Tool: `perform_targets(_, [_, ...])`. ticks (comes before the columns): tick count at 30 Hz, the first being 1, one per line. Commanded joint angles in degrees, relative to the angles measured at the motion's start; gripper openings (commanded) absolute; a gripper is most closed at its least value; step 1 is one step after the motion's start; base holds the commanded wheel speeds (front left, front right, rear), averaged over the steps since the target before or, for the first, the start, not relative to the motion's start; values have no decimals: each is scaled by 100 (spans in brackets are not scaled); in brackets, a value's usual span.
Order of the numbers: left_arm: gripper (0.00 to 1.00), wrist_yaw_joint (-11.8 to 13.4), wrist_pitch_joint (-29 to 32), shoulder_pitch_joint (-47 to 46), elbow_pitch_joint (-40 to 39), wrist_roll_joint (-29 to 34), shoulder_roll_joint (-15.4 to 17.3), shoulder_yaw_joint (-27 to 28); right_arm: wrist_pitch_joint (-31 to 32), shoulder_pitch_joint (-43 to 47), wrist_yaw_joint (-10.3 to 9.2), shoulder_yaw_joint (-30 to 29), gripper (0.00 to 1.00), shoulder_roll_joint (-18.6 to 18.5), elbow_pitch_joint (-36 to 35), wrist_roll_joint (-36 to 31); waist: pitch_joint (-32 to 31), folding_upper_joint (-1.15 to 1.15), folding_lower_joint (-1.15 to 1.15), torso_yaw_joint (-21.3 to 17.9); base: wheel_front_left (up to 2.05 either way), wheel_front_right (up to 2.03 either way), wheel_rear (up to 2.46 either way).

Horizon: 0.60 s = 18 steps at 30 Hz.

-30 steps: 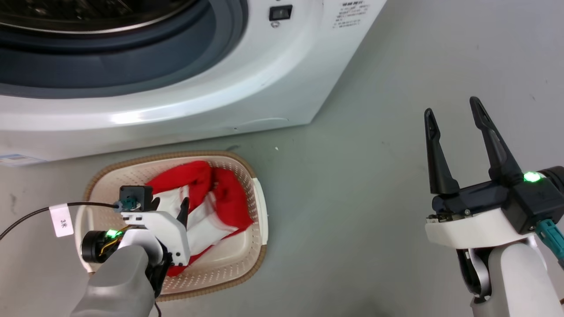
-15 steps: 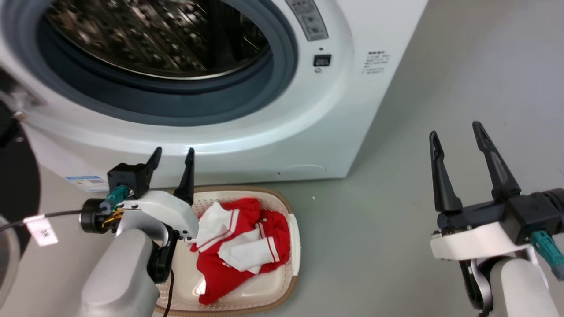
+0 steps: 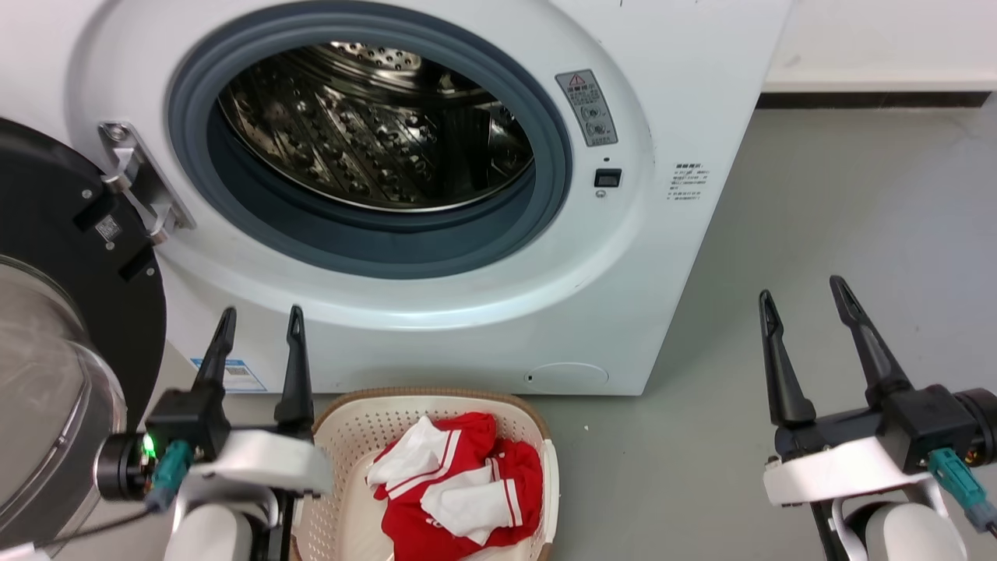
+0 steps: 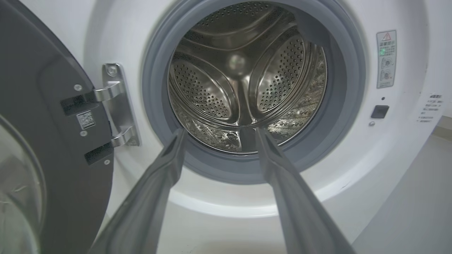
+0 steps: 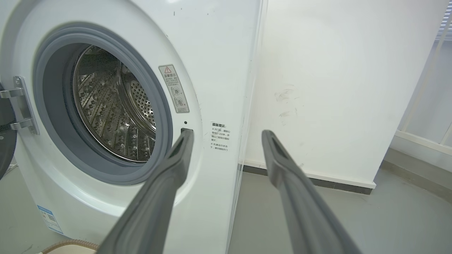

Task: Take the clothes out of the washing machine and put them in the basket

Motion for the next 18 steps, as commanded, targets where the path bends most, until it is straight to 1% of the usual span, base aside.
perform_targets(1, [100, 29, -14, 238, -148, 136, -67, 72, -9, 144, -6, -4, 100, 7, 8, 50, -135, 0, 1, -2, 0, 0, 0])
perform_targets(7, [100, 88, -14, 795, -472, 511, -265, 205, -9, 364, -6, -2, 100, 7, 39, 121, -316, 0, 1, -50, 0, 0, 0])
perform_targets(9, [100, 53, -14, 899, -502, 559, -340, 224, -10, 411, -6, 6, 100, 7, 50, 134, -347, 0, 1, -70, 0, 0, 0])
perform_targets(18, [100, -17, -14, 1066, -603, 817, -426, 327, -9, 426, -6, 1, 100, 6, 85, 194, -413, 0, 1, -133, 0, 0, 0])
